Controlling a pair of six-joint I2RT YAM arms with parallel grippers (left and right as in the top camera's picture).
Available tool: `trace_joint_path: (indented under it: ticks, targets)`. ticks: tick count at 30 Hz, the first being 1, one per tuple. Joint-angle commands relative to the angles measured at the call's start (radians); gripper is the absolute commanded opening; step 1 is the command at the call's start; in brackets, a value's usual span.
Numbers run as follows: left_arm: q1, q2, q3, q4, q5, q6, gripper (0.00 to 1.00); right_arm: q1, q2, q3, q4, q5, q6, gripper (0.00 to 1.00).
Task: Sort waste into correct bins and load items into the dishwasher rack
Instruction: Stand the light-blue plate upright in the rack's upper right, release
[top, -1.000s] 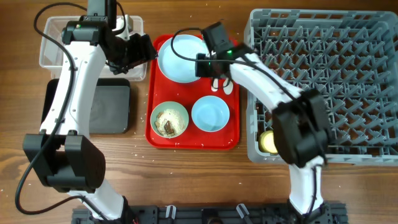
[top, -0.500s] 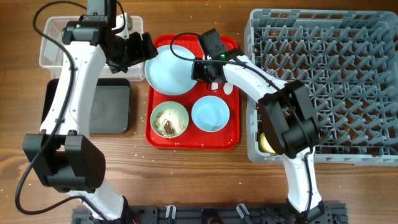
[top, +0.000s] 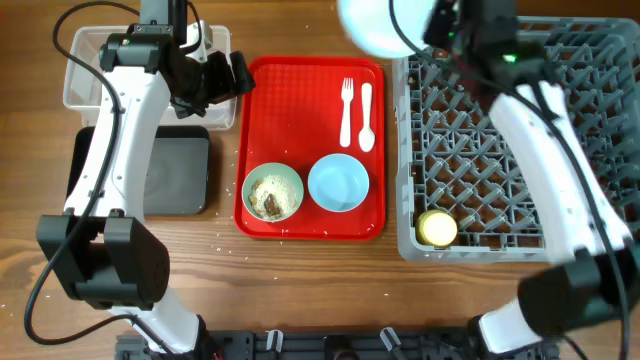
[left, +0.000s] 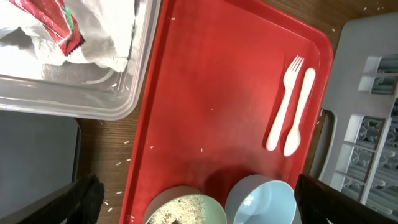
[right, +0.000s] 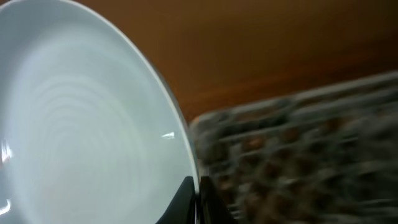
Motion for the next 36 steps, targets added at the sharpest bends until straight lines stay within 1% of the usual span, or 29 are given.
trace_joint_path:
  ticks: [1,3,7,9,15,19,22,25,27,29,32,36]
  targets:
    - [-0.003,0.0,-0.01,0.006,-0.01,0.008,1.0,0.014,0.002,0.002,-0.039,0.524,-0.231,0.04]
    - [-0.003,0.001,-0.01,0.017,-0.01,0.008,1.0,0.014,0.033,-0.007,-0.041,0.634,-0.34,0.04]
    - [-0.003,0.0,-0.01,0.019,-0.01,0.009,1.0,0.014,0.106,-0.013,-0.054,0.729,-0.38,0.04]
    - [-0.003,0.001,-0.01,0.019,-0.01,0.009,1.0,0.013,0.147,-0.013,-0.05,0.729,-0.414,0.04]
    - [-0.003,0.001,-0.01,0.019,-0.01,0.009,1.0,0.016,0.252,-0.013,-0.058,0.723,-0.439,0.04]
    - [-0.003,0.001,-0.01,0.019,-0.01,0.009,1.0,0.026,0.286,-0.013,-0.073,0.649,-0.437,0.04]
    - [-0.003,0.0,-0.01,0.019,-0.01,0.009,1.0,0.032,0.286,-0.013,-0.071,0.634,-0.416,0.04]
    - [-0.003,0.0,-0.01,0.019,-0.01,0.009,1.0,0.03,0.281,-0.013,-0.071,0.637,-0.365,0.04]
    - [-0.003,0.001,-0.01,0.019,-0.01,0.009,1.0,0.025,0.256,-0.013,-0.066,0.672,-0.322,0.04]
    - [-0.003,0.001,-0.01,0.019,-0.01,0.009,1.0,0.009,0.202,-0.013,-0.059,0.676,-0.325,0.04]
    - [-0.003,0.001,-0.01,0.019,-0.01,0.009,1.0,-0.029,0.137,-0.013,-0.044,0.687,-0.343,0.04]
    - [-0.003,0.0,-0.01,0.019,-0.01,0.009,1.0,-0.115,0.082,-0.013,-0.041,0.687,-0.488,0.04]
